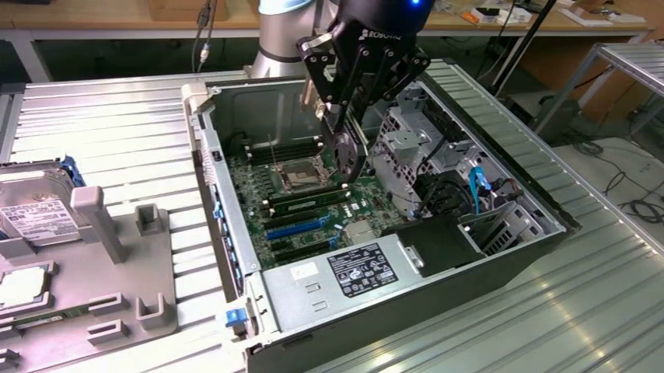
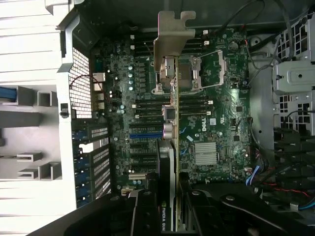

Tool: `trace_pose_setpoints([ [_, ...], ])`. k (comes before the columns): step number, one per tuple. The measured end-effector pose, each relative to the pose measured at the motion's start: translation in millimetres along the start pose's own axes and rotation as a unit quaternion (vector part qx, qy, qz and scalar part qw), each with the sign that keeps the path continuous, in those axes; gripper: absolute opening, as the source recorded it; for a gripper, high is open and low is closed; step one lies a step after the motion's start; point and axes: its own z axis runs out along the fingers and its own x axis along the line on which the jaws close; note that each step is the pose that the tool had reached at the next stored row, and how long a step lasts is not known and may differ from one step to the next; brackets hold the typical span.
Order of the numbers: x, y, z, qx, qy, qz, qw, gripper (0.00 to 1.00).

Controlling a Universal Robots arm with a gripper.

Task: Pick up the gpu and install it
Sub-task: 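Insert the gpu into the slot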

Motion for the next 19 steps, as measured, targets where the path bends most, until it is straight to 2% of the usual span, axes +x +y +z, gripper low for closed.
trace_pose_setpoints([
  [12,0.0,0.0,0.0,0.0001,0.0001,-0.004,1.0,0.27],
  [14,0.0,0.0,0.0,0.0007,0.0008,-0.018,0.9998,0.27],
  [16,0.0,0.0,0.0,0.0023,0.0025,-0.052,0.9986,0.27],
  [19,0.0,0.0,0.0,0.0036,0.0039,-0.082,0.9966,0.27],
])
